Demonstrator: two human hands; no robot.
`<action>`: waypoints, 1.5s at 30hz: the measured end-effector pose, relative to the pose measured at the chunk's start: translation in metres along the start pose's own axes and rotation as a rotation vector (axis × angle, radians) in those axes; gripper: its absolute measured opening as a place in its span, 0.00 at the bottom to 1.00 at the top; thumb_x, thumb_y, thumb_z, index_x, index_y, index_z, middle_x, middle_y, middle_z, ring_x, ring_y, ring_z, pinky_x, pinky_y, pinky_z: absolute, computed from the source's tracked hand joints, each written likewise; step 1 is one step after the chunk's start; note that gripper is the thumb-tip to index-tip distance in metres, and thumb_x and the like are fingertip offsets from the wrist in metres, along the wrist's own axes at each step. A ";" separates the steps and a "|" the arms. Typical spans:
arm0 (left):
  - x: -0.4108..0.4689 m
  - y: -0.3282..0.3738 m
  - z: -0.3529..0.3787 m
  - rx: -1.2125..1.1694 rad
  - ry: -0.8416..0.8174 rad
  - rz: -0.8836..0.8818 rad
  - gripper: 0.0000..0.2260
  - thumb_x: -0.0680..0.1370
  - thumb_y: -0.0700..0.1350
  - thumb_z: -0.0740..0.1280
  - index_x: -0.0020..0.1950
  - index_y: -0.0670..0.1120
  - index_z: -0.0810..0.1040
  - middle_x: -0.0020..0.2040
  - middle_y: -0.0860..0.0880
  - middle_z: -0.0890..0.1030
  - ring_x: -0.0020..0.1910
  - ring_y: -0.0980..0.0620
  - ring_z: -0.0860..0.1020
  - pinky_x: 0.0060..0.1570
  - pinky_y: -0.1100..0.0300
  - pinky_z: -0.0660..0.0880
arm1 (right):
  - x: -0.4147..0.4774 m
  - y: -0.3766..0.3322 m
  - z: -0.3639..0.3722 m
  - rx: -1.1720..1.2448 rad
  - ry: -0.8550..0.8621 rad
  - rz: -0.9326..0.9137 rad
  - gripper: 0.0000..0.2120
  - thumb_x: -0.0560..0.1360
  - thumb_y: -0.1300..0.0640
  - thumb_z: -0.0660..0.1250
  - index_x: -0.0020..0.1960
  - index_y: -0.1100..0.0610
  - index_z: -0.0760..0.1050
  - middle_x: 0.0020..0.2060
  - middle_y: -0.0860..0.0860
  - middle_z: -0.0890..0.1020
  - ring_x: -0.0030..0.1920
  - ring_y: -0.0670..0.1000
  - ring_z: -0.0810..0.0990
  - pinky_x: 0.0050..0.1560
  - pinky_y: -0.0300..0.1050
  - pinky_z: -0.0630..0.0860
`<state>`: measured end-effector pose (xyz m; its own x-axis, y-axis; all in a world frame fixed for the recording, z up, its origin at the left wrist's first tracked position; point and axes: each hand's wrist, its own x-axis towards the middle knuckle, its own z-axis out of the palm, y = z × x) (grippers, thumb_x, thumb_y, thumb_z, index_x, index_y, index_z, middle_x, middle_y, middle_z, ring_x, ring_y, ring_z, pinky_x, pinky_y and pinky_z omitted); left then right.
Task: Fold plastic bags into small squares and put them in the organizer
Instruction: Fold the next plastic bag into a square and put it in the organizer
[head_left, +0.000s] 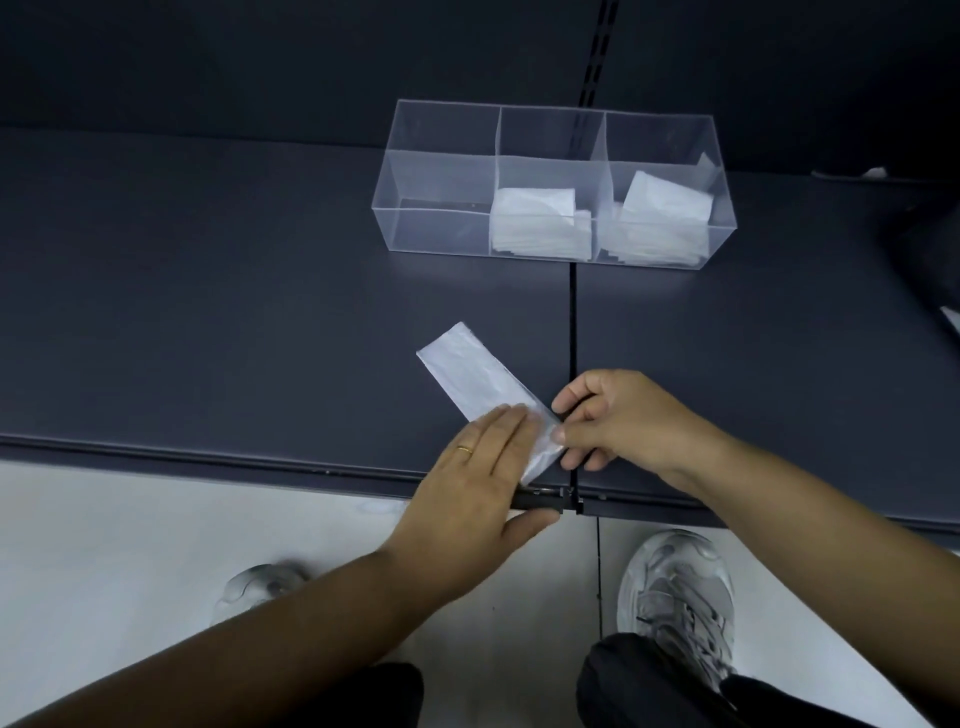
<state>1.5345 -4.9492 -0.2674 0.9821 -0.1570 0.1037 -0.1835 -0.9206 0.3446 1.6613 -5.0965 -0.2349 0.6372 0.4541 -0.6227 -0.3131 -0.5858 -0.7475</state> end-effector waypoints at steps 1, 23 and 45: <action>-0.002 -0.002 0.004 0.028 -0.008 -0.004 0.33 0.74 0.59 0.66 0.72 0.39 0.68 0.70 0.42 0.71 0.70 0.45 0.69 0.70 0.52 0.61 | -0.002 -0.002 -0.002 0.005 -0.027 0.017 0.11 0.72 0.65 0.72 0.51 0.60 0.74 0.33 0.51 0.83 0.34 0.50 0.84 0.30 0.37 0.76; 0.043 -0.042 -0.028 -0.904 -0.024 -0.487 0.13 0.82 0.49 0.59 0.54 0.48 0.82 0.50 0.46 0.84 0.51 0.47 0.82 0.54 0.53 0.78 | 0.023 -0.014 -0.001 -0.141 -0.034 -0.366 0.10 0.69 0.66 0.74 0.41 0.52 0.80 0.31 0.44 0.82 0.31 0.43 0.78 0.34 0.32 0.73; 0.041 -0.066 0.003 0.245 -0.164 -0.188 0.28 0.80 0.58 0.38 0.79 0.48 0.45 0.79 0.52 0.47 0.77 0.52 0.40 0.71 0.46 0.31 | 0.055 -0.044 0.015 -0.294 0.164 0.016 0.06 0.73 0.56 0.72 0.38 0.53 0.78 0.30 0.54 0.84 0.28 0.47 0.79 0.30 0.39 0.68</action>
<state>1.5873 -4.8961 -0.2883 0.9950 -0.0133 -0.0987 -0.0027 -0.9942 0.1074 1.7001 -5.0354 -0.2395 0.7460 0.3434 -0.5706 -0.1225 -0.7714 -0.6244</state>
